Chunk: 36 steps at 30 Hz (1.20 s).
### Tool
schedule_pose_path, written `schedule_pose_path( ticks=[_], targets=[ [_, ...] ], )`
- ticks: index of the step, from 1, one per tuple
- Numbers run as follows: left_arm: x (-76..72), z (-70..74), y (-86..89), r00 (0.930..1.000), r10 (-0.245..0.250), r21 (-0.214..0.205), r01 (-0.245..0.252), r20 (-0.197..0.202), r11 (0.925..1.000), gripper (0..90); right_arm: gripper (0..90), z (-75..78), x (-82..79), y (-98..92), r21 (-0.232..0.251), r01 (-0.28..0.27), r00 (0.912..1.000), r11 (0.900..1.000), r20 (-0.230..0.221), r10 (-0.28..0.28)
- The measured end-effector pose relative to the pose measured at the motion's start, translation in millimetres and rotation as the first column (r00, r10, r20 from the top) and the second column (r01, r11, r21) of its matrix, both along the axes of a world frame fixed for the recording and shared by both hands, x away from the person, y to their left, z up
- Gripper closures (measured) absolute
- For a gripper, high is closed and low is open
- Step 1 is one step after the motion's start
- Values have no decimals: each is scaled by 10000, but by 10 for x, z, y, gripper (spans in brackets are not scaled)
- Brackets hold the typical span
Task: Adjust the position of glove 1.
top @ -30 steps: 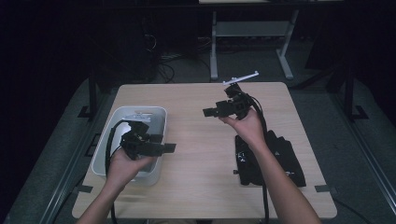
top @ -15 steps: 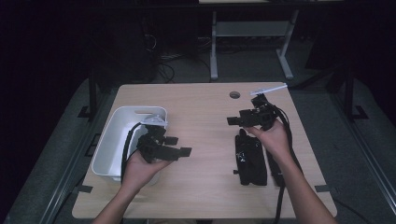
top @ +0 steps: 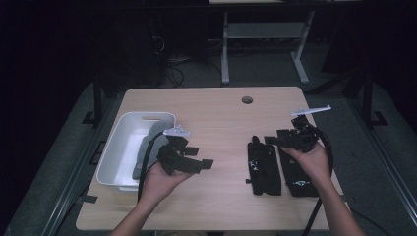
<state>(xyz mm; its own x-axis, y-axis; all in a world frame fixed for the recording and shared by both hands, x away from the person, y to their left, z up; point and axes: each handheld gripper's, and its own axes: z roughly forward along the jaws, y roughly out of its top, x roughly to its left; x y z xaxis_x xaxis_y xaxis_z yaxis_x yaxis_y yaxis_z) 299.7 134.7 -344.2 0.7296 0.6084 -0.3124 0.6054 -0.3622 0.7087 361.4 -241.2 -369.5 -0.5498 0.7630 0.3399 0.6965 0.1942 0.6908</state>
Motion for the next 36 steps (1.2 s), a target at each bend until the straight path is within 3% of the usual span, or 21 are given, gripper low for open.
schedule_pose_path(
  ticks=[12, 31, 36],
  targets=[
    [-38, -129, -205, 9992, -376, -32, 376, -94, 9993, 240, 268, -221, -160, -303, -162, 482, 9981, 9987, -369, -488],
    [-96, -425, -349, 9972, -706, -234, 700, -235, 9973, 232, 272, -553, -409, -657, -630, 1019, 9919, 9928, -697, -1062],
    [-126, -484, -377, 9969, -767, -225, 763, -192, 9968, 232, 281, -636, -444, -686, -971, 1037, 9914, 9899, -698, -1107]
  ],
)
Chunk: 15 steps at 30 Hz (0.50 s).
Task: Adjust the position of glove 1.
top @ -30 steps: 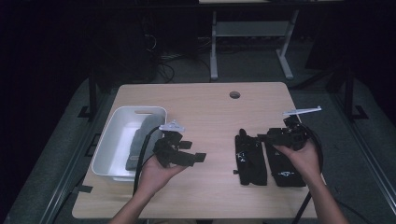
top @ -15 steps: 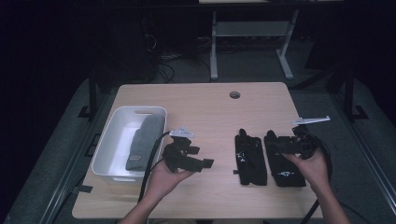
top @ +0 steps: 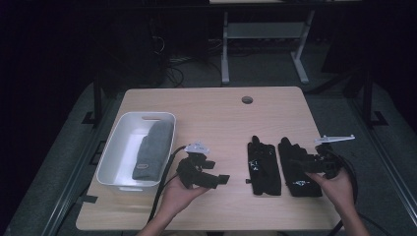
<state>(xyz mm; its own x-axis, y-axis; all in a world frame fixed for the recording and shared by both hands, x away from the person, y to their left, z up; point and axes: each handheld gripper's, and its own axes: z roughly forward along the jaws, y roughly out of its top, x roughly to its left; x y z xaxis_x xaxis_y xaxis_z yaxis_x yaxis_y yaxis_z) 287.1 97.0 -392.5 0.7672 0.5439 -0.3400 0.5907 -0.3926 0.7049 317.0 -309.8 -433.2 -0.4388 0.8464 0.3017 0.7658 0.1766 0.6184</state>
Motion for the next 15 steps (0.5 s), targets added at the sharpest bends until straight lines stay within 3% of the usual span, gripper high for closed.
schedule_pose_path(
  ticks=[9, 10, 15],
  targets=[
    [-58, -85, 11, 9999, -112, -117, 112, -25, 9999, 232, 334, -138, -37, -9, -826, -15, 9999, 9966, -156, 2],
    [-62, -94, 11, 9999, -103, -155, 103, -38, 9998, 232, 356, -170, -42, -18, -1210, -62, 9998, 9926, -178, 41],
    [-73, -141, 20, 9998, -165, -152, 163, -136, 9998, 232, 446, -210, -70, -17, -1749, -84, 10000, 9845, -25, 81]
  ],
)
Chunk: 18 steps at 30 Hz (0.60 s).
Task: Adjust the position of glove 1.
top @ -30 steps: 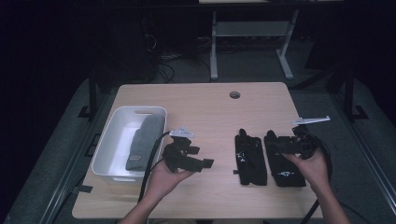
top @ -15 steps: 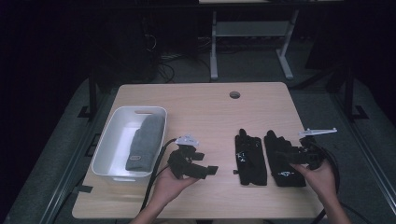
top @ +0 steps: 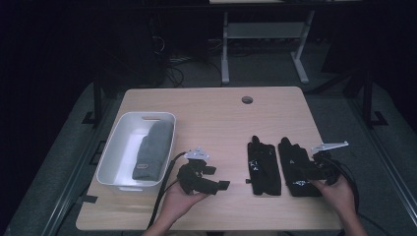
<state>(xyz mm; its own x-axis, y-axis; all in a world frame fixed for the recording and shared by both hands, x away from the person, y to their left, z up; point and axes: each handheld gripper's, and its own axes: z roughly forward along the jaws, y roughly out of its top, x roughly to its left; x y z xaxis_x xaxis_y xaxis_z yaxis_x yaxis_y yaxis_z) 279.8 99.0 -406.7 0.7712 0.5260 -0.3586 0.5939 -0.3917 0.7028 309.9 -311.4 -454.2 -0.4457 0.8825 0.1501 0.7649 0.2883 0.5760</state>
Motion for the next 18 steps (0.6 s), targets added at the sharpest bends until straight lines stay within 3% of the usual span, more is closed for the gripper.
schedule_pose_path(
  ticks=[4, 6, 9, 13, 18],
  targets=[
    [-7, -19, 16, 10000, 40, -10, -40, -64, 10000, 233, 507, -23, -24, 77, -940, -205, 9991, 9954, 353, 239],
    [-15, -23, 18, 10000, 39, -14, -40, -84, 10000, 233, 528, -26, -31, 94, -1161, -285, 9986, 9928, 419, 336],
    [-28, -20, 19, 10000, 52, -12, -52, -26, 10000, 233, 580, -30, -36, 88, -1016, -292, 9989, 9944, 334, 327],
    [-36, -7, 25, 10000, 73, -56, -73, 19, 10000, 234, 725, -30, -41, 95, -799, -494, 9982, 9956, 295, 519],
    [-41, 2, 25, 10000, 44, -46, -44, 54, 10000, 235, 772, -33, -44, 62, -258, -334, 9994, 9991, 46, 335]
  ],
)
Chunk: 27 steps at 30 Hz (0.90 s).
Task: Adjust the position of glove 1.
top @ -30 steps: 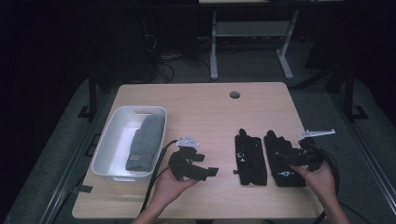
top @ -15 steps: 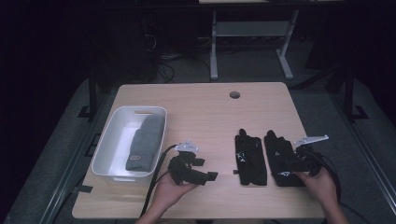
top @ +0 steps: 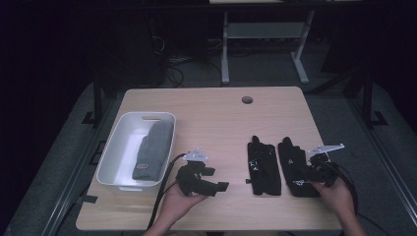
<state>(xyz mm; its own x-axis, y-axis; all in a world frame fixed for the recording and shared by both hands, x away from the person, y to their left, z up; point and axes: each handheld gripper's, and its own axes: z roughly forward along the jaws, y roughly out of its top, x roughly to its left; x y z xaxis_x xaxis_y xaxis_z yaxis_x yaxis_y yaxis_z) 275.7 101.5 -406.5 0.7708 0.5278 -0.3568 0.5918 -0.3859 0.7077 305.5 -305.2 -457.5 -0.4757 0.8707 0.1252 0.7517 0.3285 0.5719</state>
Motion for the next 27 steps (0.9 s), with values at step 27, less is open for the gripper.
schedule_pose_path(
  ticks=[27],
  targets=[
    [25, 31, 62, 9999, 129, -103, -128, 21, 9999, 235, 779, 564, 154, 479, 2079, -243, 9989, 9778, 453, 152]
  ],
)
